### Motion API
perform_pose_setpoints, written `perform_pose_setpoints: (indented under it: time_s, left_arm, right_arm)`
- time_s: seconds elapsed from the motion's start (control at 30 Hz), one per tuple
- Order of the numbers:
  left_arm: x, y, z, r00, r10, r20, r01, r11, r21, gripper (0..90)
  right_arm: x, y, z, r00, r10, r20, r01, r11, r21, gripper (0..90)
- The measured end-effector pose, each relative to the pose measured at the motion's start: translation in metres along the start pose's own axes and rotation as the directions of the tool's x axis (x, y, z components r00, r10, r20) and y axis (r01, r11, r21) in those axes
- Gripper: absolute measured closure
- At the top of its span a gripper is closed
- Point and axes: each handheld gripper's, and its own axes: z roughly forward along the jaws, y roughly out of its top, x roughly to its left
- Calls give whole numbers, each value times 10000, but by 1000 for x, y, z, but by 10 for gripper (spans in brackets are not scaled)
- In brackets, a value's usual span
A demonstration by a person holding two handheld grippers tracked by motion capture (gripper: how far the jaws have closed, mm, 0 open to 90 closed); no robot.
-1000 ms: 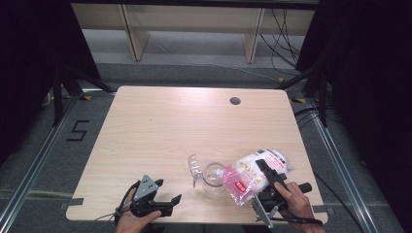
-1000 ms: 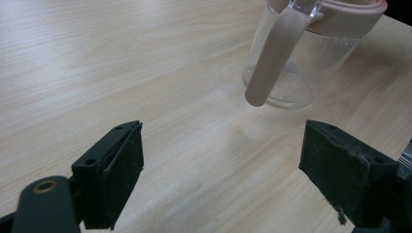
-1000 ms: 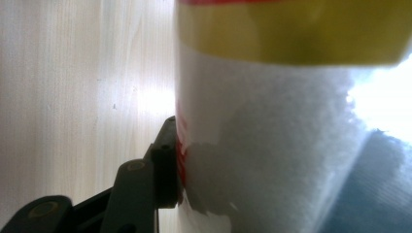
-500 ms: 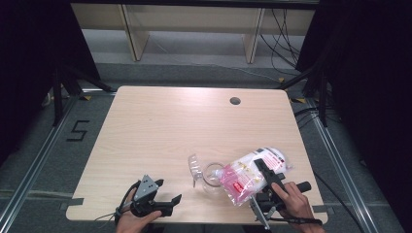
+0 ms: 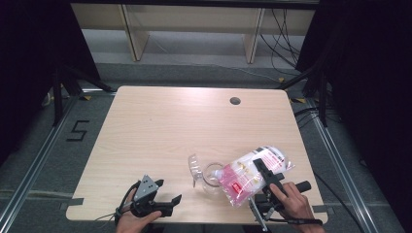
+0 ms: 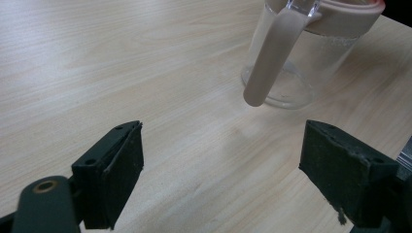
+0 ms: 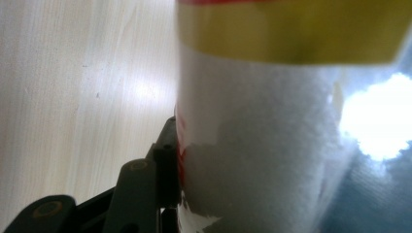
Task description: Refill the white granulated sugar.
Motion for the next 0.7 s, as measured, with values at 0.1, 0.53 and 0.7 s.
perform_pose_setpoints:
  time_s: [0.1,0.53,0.7]
  left_arm:
    - [0,0,0,10000,15,-8,-15,10000,21,154]
    - [0,0,0,10000,-25,-43,25,10000,8,154]
    - [0,0,0,10000,-10,-36,10,10000,4,154]
  right_arm:
    - [3,0,1,9995,288,-96,-287,9996,24,544]
    - [2,2,-1,9999,-28,158,25,9998,205,551]
    - [0,2,-1,9993,-294,224,291,9995,159,558]
